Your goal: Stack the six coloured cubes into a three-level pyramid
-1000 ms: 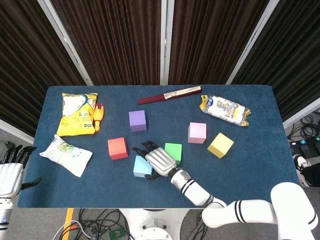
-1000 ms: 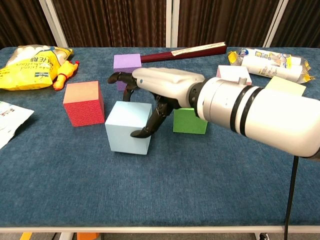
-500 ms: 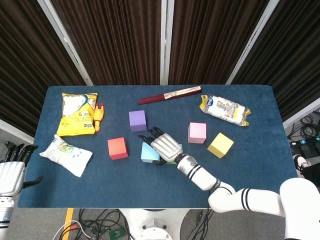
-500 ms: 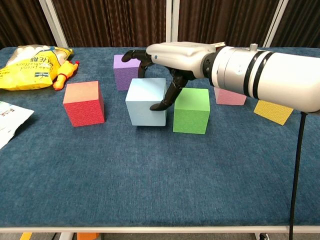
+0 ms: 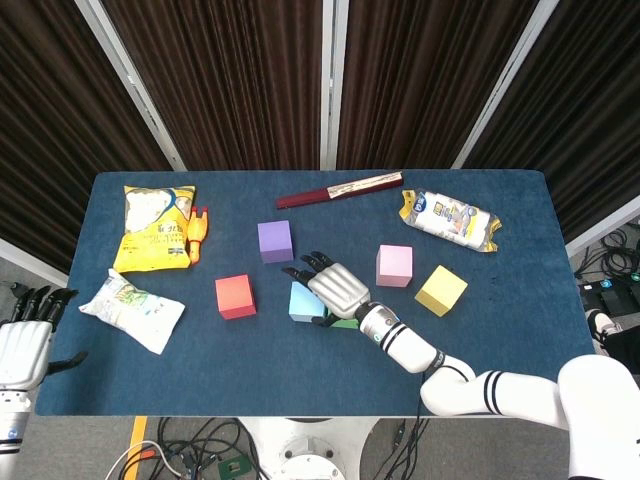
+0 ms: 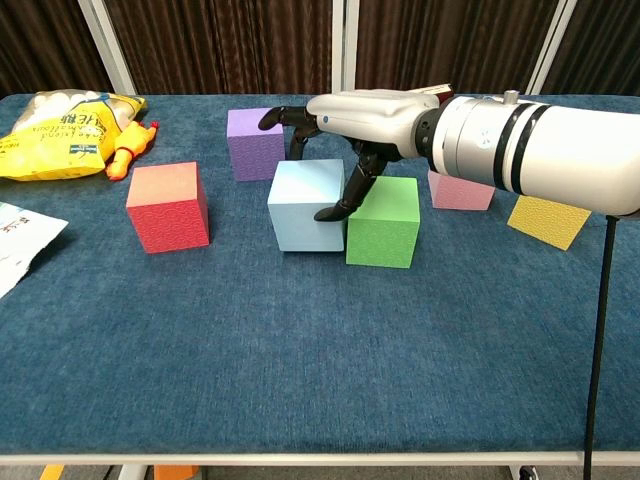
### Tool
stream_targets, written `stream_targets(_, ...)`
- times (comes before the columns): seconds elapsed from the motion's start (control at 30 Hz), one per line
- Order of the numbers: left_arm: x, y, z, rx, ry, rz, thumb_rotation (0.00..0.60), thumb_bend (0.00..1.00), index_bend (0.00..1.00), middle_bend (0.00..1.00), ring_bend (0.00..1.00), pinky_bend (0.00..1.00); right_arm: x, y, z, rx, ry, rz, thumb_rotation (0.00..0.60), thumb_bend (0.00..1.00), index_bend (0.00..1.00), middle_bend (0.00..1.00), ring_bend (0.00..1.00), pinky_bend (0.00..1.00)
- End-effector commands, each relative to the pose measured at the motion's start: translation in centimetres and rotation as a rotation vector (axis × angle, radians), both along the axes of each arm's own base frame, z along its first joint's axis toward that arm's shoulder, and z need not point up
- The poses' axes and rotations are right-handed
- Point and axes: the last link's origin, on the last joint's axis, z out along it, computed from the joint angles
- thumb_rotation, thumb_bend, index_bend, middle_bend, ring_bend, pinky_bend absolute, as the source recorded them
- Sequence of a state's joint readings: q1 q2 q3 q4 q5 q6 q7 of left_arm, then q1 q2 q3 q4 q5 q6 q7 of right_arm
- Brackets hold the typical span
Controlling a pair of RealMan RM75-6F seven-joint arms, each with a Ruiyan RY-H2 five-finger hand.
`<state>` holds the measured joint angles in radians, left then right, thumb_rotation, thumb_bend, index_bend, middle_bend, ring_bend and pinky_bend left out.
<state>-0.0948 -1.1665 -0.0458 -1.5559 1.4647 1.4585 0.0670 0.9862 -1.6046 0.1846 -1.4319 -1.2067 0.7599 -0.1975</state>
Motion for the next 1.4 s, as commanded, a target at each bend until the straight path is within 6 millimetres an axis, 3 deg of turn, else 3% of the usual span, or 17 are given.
stream_targets(0.03, 0.0, 0.1, 0.0, -0.001, 0.001, -0.001, 0.6, 0.0, 0.17, 0.14, 0.06, 0.08, -0.1, -0.1, -0.1, 0.003, 0.001, -0.004, 0.6, 0.15, 0.06, 0.33, 0.03, 0.0)
stream_targets(1.4, 0.1, 0.2, -0.1, -0.003, 0.004, 0.001, 0.6, 0.0, 0.17, 0.14, 0.06, 0.08, -1.1, 0.0, -0.9, 0.014, 0.034, -0.019, 0.6, 0.14, 0.0, 0.27, 0.01, 0.0)
